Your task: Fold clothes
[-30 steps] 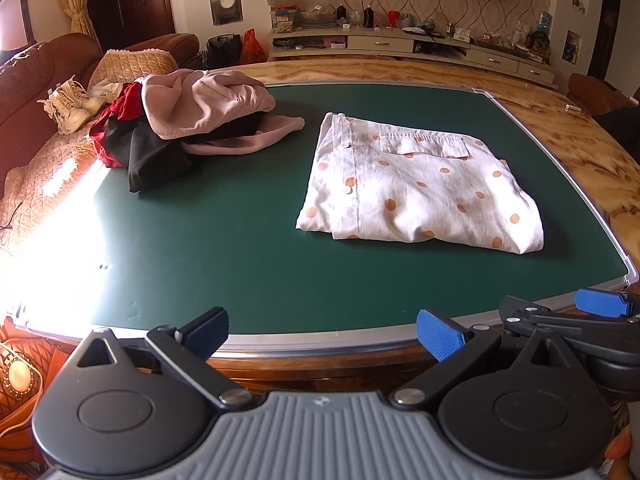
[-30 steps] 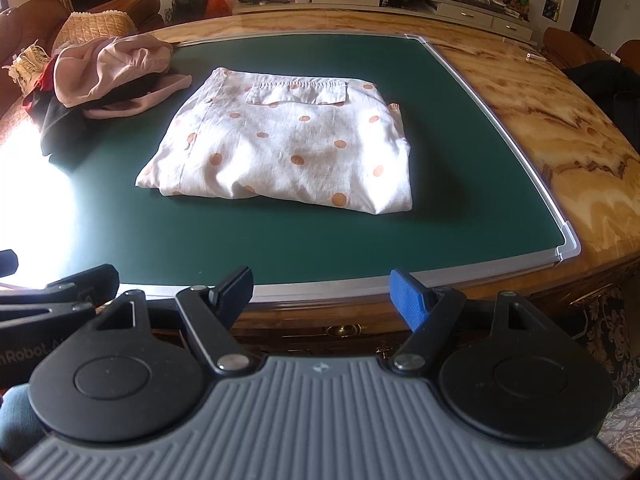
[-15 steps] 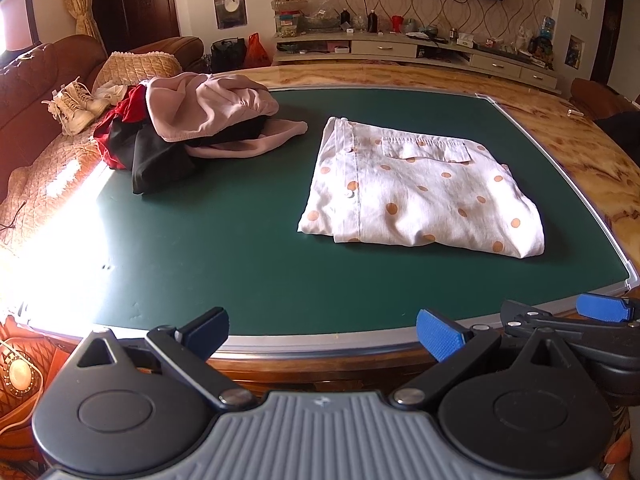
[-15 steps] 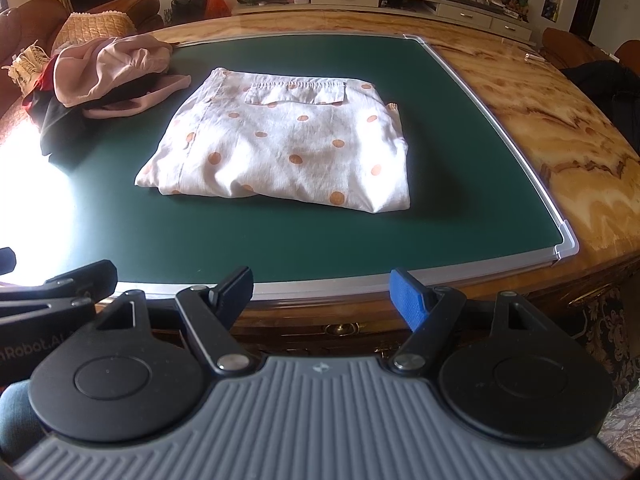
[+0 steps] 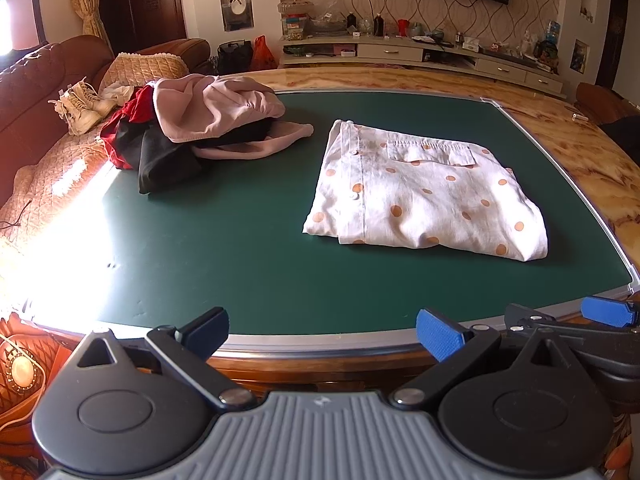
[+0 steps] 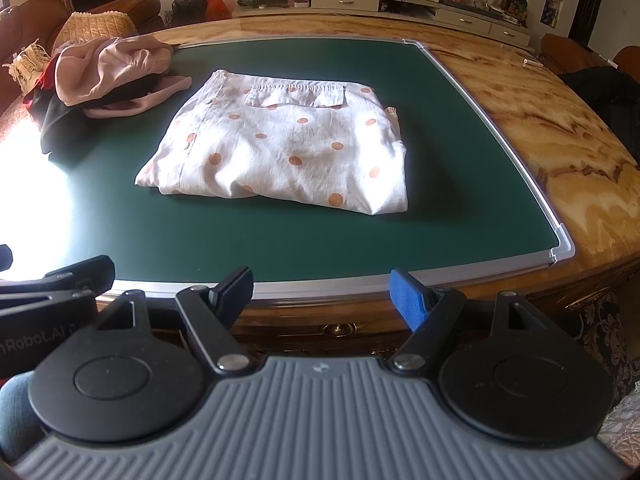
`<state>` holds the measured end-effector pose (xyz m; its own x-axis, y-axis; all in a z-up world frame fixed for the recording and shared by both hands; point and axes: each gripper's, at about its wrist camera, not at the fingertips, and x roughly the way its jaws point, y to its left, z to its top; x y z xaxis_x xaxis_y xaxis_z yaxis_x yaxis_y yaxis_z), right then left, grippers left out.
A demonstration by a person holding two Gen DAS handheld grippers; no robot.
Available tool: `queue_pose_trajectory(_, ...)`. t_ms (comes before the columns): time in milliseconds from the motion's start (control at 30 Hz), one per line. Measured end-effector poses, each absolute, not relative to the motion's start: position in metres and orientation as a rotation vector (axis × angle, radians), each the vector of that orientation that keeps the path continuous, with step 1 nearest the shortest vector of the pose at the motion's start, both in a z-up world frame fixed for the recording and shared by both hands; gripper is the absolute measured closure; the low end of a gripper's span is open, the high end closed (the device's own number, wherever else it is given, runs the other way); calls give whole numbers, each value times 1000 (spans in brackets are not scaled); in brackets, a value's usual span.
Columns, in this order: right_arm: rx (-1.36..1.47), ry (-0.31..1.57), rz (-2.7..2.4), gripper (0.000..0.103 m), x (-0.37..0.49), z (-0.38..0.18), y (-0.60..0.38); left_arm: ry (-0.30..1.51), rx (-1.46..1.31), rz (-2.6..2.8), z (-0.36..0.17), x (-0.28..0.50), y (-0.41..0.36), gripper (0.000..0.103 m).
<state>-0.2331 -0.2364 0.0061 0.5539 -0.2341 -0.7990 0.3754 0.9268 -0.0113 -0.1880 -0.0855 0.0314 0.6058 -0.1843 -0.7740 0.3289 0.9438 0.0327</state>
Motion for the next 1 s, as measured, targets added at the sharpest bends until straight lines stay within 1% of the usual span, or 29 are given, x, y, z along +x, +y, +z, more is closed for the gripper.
queue_pose_trajectory(1000, 170, 909, -371, 20, -239, 5, -236, 872, 164, -317, 31, -194, -85, 0)
